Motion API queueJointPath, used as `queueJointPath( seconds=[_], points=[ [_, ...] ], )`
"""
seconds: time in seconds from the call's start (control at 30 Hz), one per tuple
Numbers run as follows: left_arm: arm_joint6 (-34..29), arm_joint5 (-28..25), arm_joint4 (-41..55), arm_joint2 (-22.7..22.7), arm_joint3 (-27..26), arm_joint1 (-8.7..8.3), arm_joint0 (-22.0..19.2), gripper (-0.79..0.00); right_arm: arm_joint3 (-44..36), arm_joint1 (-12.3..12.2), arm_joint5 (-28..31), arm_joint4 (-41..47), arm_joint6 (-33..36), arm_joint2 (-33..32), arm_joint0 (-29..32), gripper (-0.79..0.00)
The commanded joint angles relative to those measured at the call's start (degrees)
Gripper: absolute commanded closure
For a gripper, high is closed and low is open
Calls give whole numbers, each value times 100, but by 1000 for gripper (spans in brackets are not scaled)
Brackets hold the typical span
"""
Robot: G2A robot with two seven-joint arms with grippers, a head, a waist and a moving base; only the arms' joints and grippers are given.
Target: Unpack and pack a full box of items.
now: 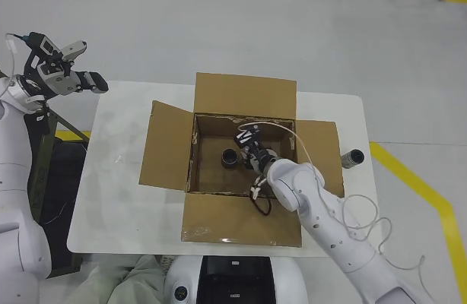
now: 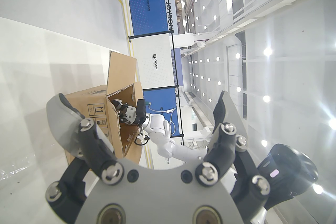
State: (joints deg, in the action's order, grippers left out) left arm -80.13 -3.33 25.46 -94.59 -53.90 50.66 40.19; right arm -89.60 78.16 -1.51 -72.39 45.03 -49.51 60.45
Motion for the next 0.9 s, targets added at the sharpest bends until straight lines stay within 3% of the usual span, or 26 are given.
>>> queueJointPath(
  seconds=[0.0,0.07,0.23,0.4,0.47,0.53,0.57,0.63,0.87],
  points=[
    [0,0,0,0,0,0,0,-785,109,20,-8,3,36,22,-49,0],
    [0,0,0,0,0,0,0,-785,218,43,-22,9,46,42,-100,-22],
    [0,0,0,0,0,0,0,-785,399,94,-21,66,57,93,-171,-206],
    [0,0,0,0,0,0,0,-785,449,132,4,54,63,144,-188,-243],
    [0,0,0,0,0,0,0,-785,470,145,10,49,66,152,-194,-299],
    [0,0,0,0,0,0,0,-785,481,156,10,39,75,152,-200,-409],
    [0,0,0,0,0,0,0,-785,472,160,14,23,80,156,-200,-560],
    [0,0,0,0,0,0,0,-785,433,164,17,2,98,141,-185,-653],
    [0,0,0,0,0,0,0,-785,-6,111,61,-135,140,-83,38,-653]
  ],
)
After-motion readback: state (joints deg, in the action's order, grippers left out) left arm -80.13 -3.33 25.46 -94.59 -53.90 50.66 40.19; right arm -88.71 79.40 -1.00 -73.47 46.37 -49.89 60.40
